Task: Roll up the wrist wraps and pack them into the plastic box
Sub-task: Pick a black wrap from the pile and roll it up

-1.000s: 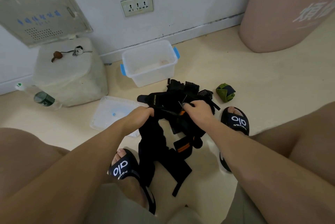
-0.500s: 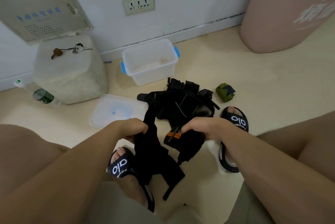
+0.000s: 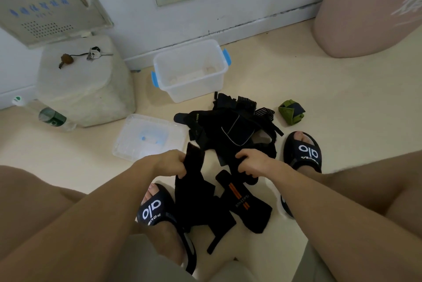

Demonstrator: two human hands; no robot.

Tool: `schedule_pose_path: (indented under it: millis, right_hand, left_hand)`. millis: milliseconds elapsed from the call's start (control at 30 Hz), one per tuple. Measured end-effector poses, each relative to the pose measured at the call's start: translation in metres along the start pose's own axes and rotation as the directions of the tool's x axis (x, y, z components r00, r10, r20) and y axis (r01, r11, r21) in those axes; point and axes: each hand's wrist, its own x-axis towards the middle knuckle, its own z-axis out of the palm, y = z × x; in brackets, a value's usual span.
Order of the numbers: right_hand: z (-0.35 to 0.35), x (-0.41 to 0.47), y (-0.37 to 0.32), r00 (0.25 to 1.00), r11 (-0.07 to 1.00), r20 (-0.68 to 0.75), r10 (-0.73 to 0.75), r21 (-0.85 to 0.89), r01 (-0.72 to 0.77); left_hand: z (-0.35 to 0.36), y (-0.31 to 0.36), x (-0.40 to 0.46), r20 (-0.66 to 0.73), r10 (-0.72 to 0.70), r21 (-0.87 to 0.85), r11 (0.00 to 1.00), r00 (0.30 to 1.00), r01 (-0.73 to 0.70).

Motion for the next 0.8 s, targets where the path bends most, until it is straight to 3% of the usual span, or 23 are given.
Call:
schedule_pose_path:
  millis: [100,233,367,500,700,800]
  right_hand:
    - [0.007,0.016,-0.016,1.0,0.989,-0.002,-0.019,0.143,0.019]
    - [0.009,0.03,-0.021,0.997,0.996,-0.047,-0.056,-0.075,0.052]
    - [0.012,0.038,-0.007,0.998,0.994,0.028,-0.056,-0.088,0.058]
    - [0.02,0.051,-0.006,0.996,0.998,0.086,-0.025,-0.056,0.03]
    - [0.021,0.058,-0.024,0.999,0.999,0.036,0.04,-0.007,-0.039]
    - [0.024,0.06,-0.025,0.994,0.993,-0.054,0.096,0.069,-0.092]
  left_hand:
    - [-0.005,0.002,0.007,-0.02,-0.024,-0.012,1.0,1.0,0.023]
    - [-0.006,-0.017,0.014,-0.076,-0.169,0.227,0.957,0.983,0.182]
    - [-0.001,-0.03,0.019,-0.172,-0.258,0.237,0.926,0.951,0.294]
    - [0.001,-0.026,0.034,-0.183,-0.197,0.165,0.96,0.963,0.227]
    - [-0.001,-0.006,0.045,-0.122,-0.037,0.041,0.998,0.992,0.042]
    - [0.0,0.0,0.044,-0.123,0.039,0.045,0.998,0.992,-0.033]
